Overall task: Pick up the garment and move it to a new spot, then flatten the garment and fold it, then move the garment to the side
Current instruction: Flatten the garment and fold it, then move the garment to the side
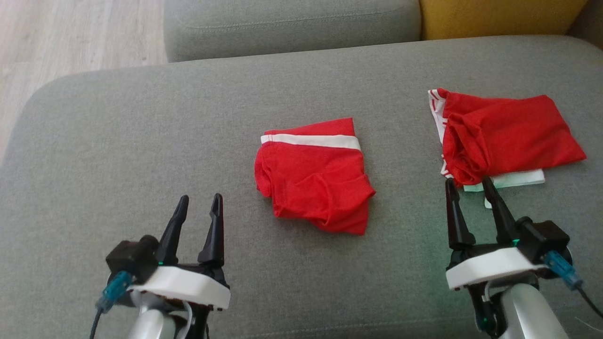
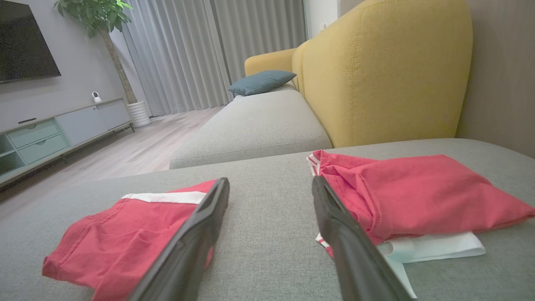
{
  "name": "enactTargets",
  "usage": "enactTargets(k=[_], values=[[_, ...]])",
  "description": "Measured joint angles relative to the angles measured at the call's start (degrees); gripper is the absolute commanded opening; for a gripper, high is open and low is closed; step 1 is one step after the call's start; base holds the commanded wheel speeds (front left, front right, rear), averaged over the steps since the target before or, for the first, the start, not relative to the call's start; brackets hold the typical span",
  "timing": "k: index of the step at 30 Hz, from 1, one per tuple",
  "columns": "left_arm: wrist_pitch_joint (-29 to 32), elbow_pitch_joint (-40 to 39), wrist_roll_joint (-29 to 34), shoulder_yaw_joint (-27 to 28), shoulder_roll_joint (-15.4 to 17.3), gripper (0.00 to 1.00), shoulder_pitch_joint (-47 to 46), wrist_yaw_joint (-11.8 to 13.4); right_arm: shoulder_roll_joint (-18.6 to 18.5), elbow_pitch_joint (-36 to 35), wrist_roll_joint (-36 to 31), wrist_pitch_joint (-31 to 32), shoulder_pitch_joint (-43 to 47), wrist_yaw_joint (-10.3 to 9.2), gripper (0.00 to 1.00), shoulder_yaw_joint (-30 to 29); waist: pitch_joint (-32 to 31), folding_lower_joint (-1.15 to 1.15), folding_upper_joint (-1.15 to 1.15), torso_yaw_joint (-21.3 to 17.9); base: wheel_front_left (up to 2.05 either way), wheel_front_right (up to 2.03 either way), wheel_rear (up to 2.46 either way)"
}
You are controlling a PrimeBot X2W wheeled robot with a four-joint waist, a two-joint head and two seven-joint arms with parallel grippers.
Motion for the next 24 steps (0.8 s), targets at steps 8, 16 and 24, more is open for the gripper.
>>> enactTargets(k=[8, 16, 24], values=[[0.0, 0.0, 0.4, 0.0, 0.0, 1.0, 0.0, 0.0, 0.0, 0.4, 0.1, 0.0, 0.0, 0.0, 1.0, 0.0, 0.1, 0.0, 0.0, 0.2, 0.0, 0.0, 0.0], [0.0, -0.1, 0.4, -0.4, 0.0, 1.0, -0.1, 0.1, 0.0, 1.0, 0.1, 1.6, -0.1, 0.0, 1.0, -0.4, 1.2, 0.0, 0.0, 0.9, 0.0, 0.0, 0.0], [0.0, 0.0, 0.8, -2.3, 0.0, 1.0, -2.2, 0.0, 0.0, 4.2, 7.3, 11.0, -4.5, 0.0, 1.0, 4.2, 4.1, 0.0, 0.0, 3.7, 0.0, 0.0, 0.0]])
